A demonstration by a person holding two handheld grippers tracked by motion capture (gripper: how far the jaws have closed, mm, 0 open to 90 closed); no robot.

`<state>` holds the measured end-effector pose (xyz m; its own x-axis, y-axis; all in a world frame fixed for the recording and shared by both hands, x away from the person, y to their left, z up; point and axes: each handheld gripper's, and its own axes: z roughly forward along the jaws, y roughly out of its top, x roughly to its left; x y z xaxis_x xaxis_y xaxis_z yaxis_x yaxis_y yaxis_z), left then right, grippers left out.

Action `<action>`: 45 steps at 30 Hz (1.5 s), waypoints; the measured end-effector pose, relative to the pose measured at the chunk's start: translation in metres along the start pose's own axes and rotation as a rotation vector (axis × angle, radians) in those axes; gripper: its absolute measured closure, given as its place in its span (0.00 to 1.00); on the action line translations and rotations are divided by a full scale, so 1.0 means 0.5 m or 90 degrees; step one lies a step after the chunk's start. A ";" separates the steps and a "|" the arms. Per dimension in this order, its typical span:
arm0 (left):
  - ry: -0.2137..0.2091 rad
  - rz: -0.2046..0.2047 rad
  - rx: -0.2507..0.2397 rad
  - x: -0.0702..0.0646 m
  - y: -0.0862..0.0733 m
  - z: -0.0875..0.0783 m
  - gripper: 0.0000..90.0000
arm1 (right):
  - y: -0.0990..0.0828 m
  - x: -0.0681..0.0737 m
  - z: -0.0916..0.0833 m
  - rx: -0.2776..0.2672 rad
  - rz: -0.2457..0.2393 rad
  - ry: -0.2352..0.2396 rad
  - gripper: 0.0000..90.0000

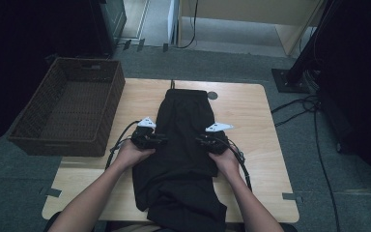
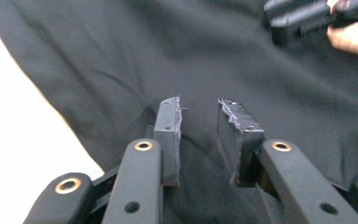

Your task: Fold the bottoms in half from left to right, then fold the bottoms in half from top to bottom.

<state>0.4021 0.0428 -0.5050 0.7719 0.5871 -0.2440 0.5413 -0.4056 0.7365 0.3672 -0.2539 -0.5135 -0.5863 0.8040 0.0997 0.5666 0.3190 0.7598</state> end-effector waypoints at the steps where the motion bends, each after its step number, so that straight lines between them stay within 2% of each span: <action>1: 0.009 0.004 -0.009 0.013 0.014 -0.003 0.73 | 0.011 -0.016 -0.002 -0.010 0.024 0.000 0.73; 3: 0.019 0.011 -0.006 0.032 0.026 -0.004 0.72 | 0.022 -0.029 -0.003 -0.012 0.041 0.002 0.70; 4: 0.026 0.005 -0.010 0.042 0.028 -0.003 0.71 | 0.029 -0.038 -0.002 -0.012 0.044 0.000 0.69; 5: 0.023 -0.009 -0.013 0.055 0.031 -0.002 0.70 | 0.035 -0.046 -0.002 -0.015 0.049 -0.005 0.67; 6: 0.025 -0.018 -0.009 0.065 0.034 0.000 0.70 | 0.040 -0.054 -0.001 -0.019 0.050 -0.007 0.67; 7: 0.025 -0.018 -0.009 0.065 0.034 0.000 0.70 | 0.045 -0.060 0.001 -0.019 0.050 -0.011 0.67; 9: 0.037 -0.010 0.006 0.084 0.046 0.005 0.66 | 0.056 -0.073 0.005 -0.012 0.037 -0.015 0.66; 11: 0.040 -0.010 0.014 0.091 0.058 0.008 0.60 | 0.066 -0.085 0.009 -0.008 0.032 -0.017 0.65; 13: 0.041 -0.005 0.012 0.097 0.068 0.010 0.60 | 0.076 -0.097 0.012 -0.013 0.031 -0.022 0.62; 16: 0.036 -0.011 0.012 0.105 0.078 0.015 0.58 | 0.085 -0.116 0.012 -0.034 0.052 -0.034 0.59; 19: 0.060 -0.019 -0.015 0.121 0.086 0.022 0.56 | 0.091 -0.130 0.016 -0.029 0.060 -0.049 0.55; 20: 0.055 -0.030 -0.013 0.125 0.089 0.026 0.55 | 0.093 -0.135 0.019 -0.025 0.057 -0.048 0.54; 21: 0.053 -0.032 0.010 0.129 0.094 0.031 0.54 | 0.094 -0.139 0.021 -0.027 0.058 -0.049 0.52; 23: 0.060 -0.019 0.019 0.128 0.103 0.037 0.53 | 0.094 -0.147 0.029 -0.018 0.061 -0.050 0.49; 25: 0.060 -0.022 0.028 0.130 0.113 0.044 0.52 | 0.096 -0.151 0.038 -0.009 0.064 -0.052 0.47; 27: 0.063 -0.010 0.037 0.130 0.119 0.050 0.51 | 0.098 -0.154 0.043 -0.012 0.074 -0.054 0.47; 29: 0.069 -0.005 0.032 0.133 0.120 0.052 0.50 | 0.099 -0.158 0.048 -0.021 0.077 -0.063 0.46; 32: 0.071 -0.013 0.026 0.139 0.117 0.054 0.48 | 0.100 -0.162 0.056 -0.012 0.085 -0.057 0.45; 33: 0.072 -0.013 0.042 0.146 0.109 0.061 0.46 | 0.098 -0.162 0.063 0.008 0.090 -0.052 0.45; 36: 0.070 -0.024 0.054 0.150 0.104 0.068 0.44 | 0.095 -0.160 0.071 0.014 0.087 -0.052 0.45; 42: 0.054 -0.012 0.044 0.135 0.105 0.086 0.46 | 0.090 -0.150 0.089 0.018 0.088 -0.049 0.47; 45: 0.053 -0.003 0.046 0.125 0.108 0.093 0.47 | 0.089 -0.142 0.093 0.012 0.075 -0.047 0.50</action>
<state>0.4952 0.0253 -0.5097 0.7402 0.6443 -0.1925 0.5705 -0.4503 0.6869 0.4608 -0.2735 -0.5169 -0.4714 0.8709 0.1389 0.6401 0.2296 0.7332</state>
